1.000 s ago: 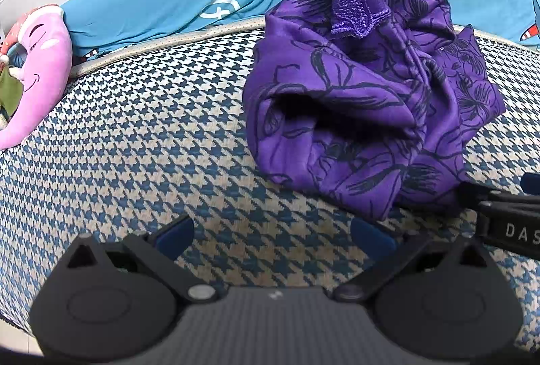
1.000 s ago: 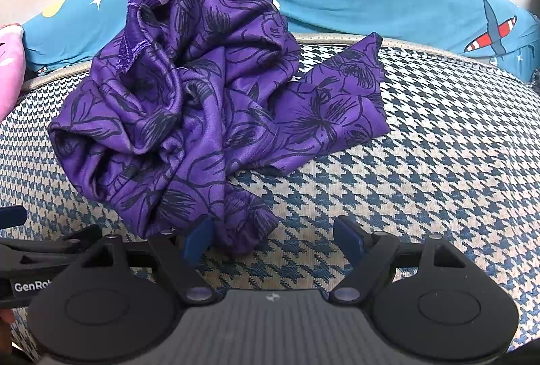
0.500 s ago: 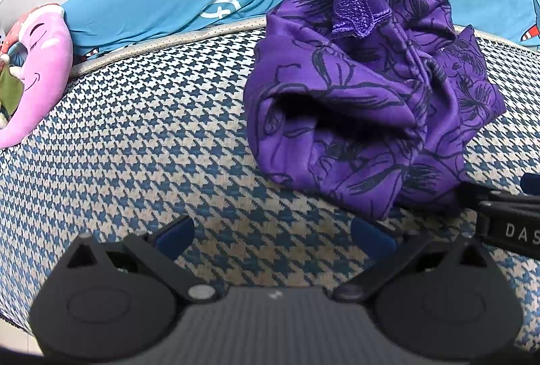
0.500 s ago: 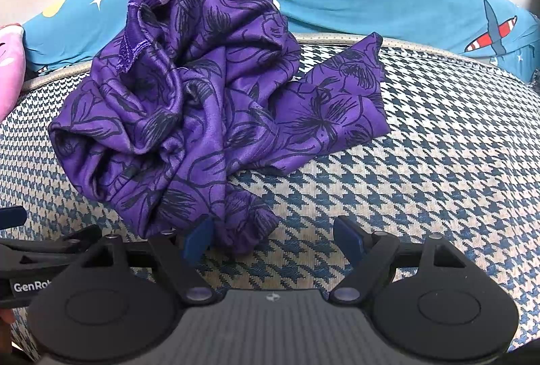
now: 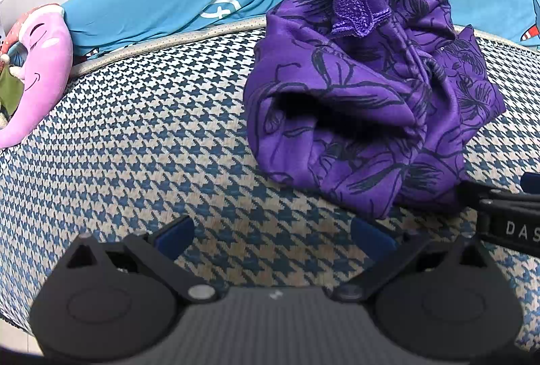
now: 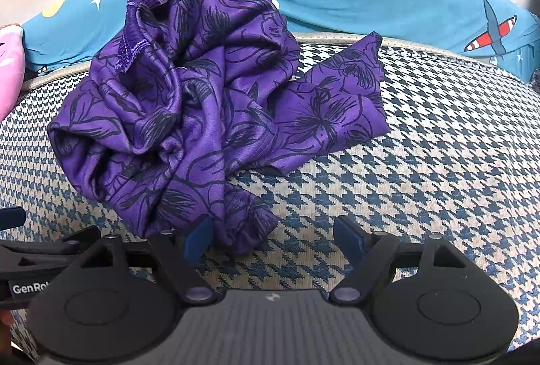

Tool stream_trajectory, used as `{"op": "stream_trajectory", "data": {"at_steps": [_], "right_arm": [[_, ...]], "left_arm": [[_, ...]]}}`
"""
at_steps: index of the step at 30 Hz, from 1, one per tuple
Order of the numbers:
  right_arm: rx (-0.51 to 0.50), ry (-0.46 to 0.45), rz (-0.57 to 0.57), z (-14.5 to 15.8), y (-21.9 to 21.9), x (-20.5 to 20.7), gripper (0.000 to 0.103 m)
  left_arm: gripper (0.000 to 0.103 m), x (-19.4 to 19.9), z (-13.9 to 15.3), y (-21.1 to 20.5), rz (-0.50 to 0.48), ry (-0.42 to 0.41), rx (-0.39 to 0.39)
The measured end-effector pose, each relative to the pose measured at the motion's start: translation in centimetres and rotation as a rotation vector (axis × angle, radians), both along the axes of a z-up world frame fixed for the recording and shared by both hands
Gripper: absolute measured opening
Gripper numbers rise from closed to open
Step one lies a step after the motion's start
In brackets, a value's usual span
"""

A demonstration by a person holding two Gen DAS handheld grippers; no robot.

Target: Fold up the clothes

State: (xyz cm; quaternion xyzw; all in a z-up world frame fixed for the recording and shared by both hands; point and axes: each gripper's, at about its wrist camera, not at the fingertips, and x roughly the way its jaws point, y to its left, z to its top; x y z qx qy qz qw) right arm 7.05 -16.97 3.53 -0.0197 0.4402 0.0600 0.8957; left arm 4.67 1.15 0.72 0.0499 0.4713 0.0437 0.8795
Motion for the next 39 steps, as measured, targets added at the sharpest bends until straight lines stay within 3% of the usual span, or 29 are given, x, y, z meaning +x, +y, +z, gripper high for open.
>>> {"op": "stream_trajectory", "data": {"at_steps": [15,31,39], "right_arm": [[0.028,-0.022,0.005,0.3,-0.3,0.3,0.079],[0.142,-0.130,0.072,2.5,-0.7,1.3,0.079],[0.184,-0.188,0.167,3.2,1.1,1.8,0.079]], "left_arm": [[0.103,0.2,0.5,-0.3,0.008,-0.039,0.020],[0.103,0.3,3.0,0.9,0.041,-0.146,-0.034],[0.103,0.7,4.2,2.5,0.084,-0.180,-0.098]]}}
